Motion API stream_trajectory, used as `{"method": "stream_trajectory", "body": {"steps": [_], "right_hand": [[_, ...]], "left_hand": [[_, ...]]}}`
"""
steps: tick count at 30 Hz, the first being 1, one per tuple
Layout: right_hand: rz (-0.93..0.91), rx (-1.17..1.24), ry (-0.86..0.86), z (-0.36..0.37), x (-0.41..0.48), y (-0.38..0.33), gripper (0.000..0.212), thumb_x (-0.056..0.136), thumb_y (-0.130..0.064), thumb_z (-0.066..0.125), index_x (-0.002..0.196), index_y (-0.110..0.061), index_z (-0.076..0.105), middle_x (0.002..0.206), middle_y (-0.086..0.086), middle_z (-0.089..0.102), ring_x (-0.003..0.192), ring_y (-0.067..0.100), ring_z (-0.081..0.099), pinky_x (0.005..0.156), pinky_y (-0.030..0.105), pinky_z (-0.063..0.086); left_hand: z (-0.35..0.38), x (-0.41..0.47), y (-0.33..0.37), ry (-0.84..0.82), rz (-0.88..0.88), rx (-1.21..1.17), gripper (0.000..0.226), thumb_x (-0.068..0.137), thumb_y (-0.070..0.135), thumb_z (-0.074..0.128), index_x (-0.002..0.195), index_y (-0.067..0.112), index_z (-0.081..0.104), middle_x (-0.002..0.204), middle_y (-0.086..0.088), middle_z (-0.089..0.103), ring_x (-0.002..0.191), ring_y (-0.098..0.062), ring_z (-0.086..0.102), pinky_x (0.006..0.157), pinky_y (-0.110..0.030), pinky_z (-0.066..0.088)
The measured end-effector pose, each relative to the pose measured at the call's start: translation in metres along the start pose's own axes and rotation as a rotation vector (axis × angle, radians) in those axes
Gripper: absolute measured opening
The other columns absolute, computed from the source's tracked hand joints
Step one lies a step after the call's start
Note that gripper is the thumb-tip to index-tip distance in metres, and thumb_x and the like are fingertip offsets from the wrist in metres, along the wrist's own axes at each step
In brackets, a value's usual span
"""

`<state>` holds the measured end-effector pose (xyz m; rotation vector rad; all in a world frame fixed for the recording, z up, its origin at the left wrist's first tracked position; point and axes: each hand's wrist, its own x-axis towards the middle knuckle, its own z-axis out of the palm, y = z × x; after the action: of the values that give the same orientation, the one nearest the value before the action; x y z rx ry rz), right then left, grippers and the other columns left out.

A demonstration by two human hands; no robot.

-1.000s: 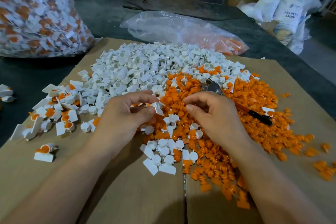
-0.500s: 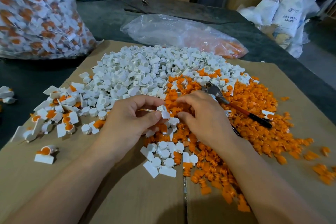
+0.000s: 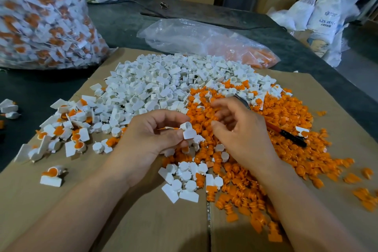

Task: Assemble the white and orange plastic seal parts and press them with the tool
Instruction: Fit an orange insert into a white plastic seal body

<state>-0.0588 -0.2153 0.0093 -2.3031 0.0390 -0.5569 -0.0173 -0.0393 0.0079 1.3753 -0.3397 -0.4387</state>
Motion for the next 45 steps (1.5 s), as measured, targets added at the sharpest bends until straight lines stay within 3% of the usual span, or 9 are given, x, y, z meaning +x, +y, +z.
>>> {"method": "stream_trajectory", "body": {"steps": [3, 7, 12, 17, 21, 26, 33, 39, 45], "right_hand": [[-0.032, 0.018, -0.002, -0.001, -0.001, -0.001, 0.032, 0.084, -0.011, 0.062, 0.113, -0.025, 0.062, 0.081, -0.017, 0.049, 0.078, -0.007, 0.049, 0.067, 0.005, 0.038], [-0.012, 0.060, -0.034, 0.000, 0.000, -0.002, 0.018, 0.080, -0.016, 0.068, 0.095, -0.027, 0.066, 0.081, -0.015, 0.054, 0.075, -0.007, 0.051, 0.065, 0.006, 0.040], [0.020, 0.160, -0.004, -0.001, -0.001, -0.005, 0.026, 0.077, -0.017, 0.071, 0.081, -0.039, 0.059, 0.089, -0.017, 0.060, 0.082, -0.002, 0.058, 0.069, 0.009, 0.046], [0.094, 0.267, -0.013, -0.003, -0.002, -0.006, 0.027, 0.070, -0.012, 0.077, 0.072, -0.033, 0.061, 0.078, -0.011, 0.067, 0.062, -0.002, 0.058, 0.058, 0.011, 0.047], [0.103, 0.319, -0.061, -0.004, -0.003, -0.006, 0.020, 0.075, -0.019, 0.071, 0.079, -0.037, 0.064, 0.078, -0.011, 0.069, 0.073, 0.003, 0.065, 0.069, 0.020, 0.053], [0.121, 0.422, -0.120, -0.006, -0.003, -0.004, 0.037, 0.083, 0.000, 0.062, 0.089, -0.037, 0.063, 0.082, -0.011, 0.064, 0.082, 0.014, 0.067, 0.077, 0.026, 0.055], [0.047, 0.464, -0.084, -0.008, -0.006, -0.012, 0.030, 0.076, -0.001, 0.068, 0.078, -0.032, 0.067, 0.073, -0.014, 0.070, 0.068, 0.004, 0.066, 0.062, 0.014, 0.051], [0.052, 0.423, -0.029, 0.000, -0.008, -0.013, 0.026, 0.074, -0.006, 0.073, 0.069, -0.031, 0.066, 0.069, -0.011, 0.069, 0.063, 0.008, 0.067, 0.059, 0.019, 0.053], [-0.018, 0.318, 0.019, 0.004, -0.011, -0.016, 0.029, 0.075, -0.006, 0.073, 0.070, -0.034, 0.064, 0.066, -0.021, 0.065, 0.061, -0.002, 0.062, 0.056, 0.008, 0.045]], "left_hand": [[0.000, 0.000, 0.001, -0.024, -0.007, -0.029, 0.034, 0.047, 0.005, 0.072, 0.080, 0.013, 0.071, 0.065, -0.001, 0.069, 0.056, -0.009, 0.066, 0.050, -0.015, 0.050], [0.000, 0.001, -0.001, -0.045, -0.021, -0.039, 0.041, 0.035, 0.018, 0.080, 0.076, 0.023, 0.076, 0.070, -0.005, 0.070, 0.062, -0.011, 0.066, 0.054, -0.016, 0.051], [0.000, 0.000, -0.001, -0.065, -0.019, -0.045, 0.037, 0.047, 0.028, 0.075, 0.083, 0.024, 0.076, 0.076, -0.006, 0.073, 0.070, -0.015, 0.069, 0.065, -0.020, 0.055], [0.003, 0.002, -0.002, -0.036, -0.065, -0.174, 0.030, 0.058, 0.010, 0.067, 0.088, 0.007, 0.065, 0.080, -0.015, 0.071, 0.076, -0.027, 0.071, 0.063, -0.027, 0.058], [0.005, 0.001, -0.002, -0.043, -0.068, -0.164, 0.024, 0.059, 0.008, 0.065, 0.083, 0.006, 0.064, 0.075, -0.012, 0.071, 0.072, -0.026, 0.071, 0.064, -0.027, 0.058], [0.005, 0.002, -0.003, -0.029, -0.083, -0.177, 0.029, 0.059, 0.011, 0.066, 0.088, 0.008, 0.066, 0.073, -0.013, 0.070, 0.072, -0.026, 0.070, 0.059, -0.025, 0.057], [0.006, 0.003, -0.006, -0.035, -0.086, -0.133, 0.038, 0.055, 0.015, 0.068, 0.093, 0.009, 0.068, 0.083, -0.016, 0.072, 0.080, -0.025, 0.071, 0.070, -0.029, 0.058], [0.007, 0.002, -0.006, -0.044, -0.062, -0.107, 0.039, 0.051, 0.018, 0.071, 0.088, 0.010, 0.069, 0.081, -0.016, 0.073, 0.072, -0.023, 0.071, 0.066, -0.027, 0.058], [0.008, 0.001, -0.006, -0.051, -0.028, -0.100, 0.028, 0.046, 0.018, 0.073, 0.074, 0.015, 0.074, 0.071, -0.013, 0.071, 0.060, -0.020, 0.068, 0.059, -0.025, 0.058]]}}
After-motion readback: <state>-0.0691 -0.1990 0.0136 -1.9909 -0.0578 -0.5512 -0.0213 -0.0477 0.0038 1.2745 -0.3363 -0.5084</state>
